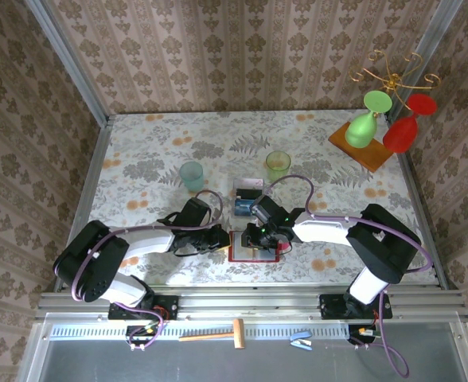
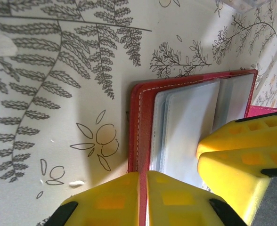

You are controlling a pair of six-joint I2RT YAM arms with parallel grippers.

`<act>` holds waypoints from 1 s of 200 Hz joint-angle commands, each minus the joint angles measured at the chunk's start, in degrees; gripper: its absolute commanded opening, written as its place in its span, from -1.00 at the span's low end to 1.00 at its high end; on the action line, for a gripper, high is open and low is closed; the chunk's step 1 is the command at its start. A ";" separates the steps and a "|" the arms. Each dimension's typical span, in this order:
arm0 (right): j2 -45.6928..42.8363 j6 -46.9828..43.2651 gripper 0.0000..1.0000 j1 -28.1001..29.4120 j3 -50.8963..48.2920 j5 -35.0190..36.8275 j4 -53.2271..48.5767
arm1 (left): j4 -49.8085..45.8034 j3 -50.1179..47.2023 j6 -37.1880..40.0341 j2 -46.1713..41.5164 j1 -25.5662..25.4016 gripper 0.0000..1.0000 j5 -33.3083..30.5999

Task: Take the credit cards out of the card holder

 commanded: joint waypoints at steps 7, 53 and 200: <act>0.41 0.92 -0.56 0.50 1.08 -0.21 -0.18 | -1.20 0.93 -0.27 -1.05 -0.50 -0.74 1.08; 0.42 0.97 -0.53 0.52 1.11 0.02 -0.70 | 0.97 0.01 -0.39 1.45 -0.63 -0.74 1.64; -3.82 0.50 -0.42 -0.20 -1.13 4.04 -4.65 | 1.11 -1.67 0.93 4.83 0.47 -0.74 1.39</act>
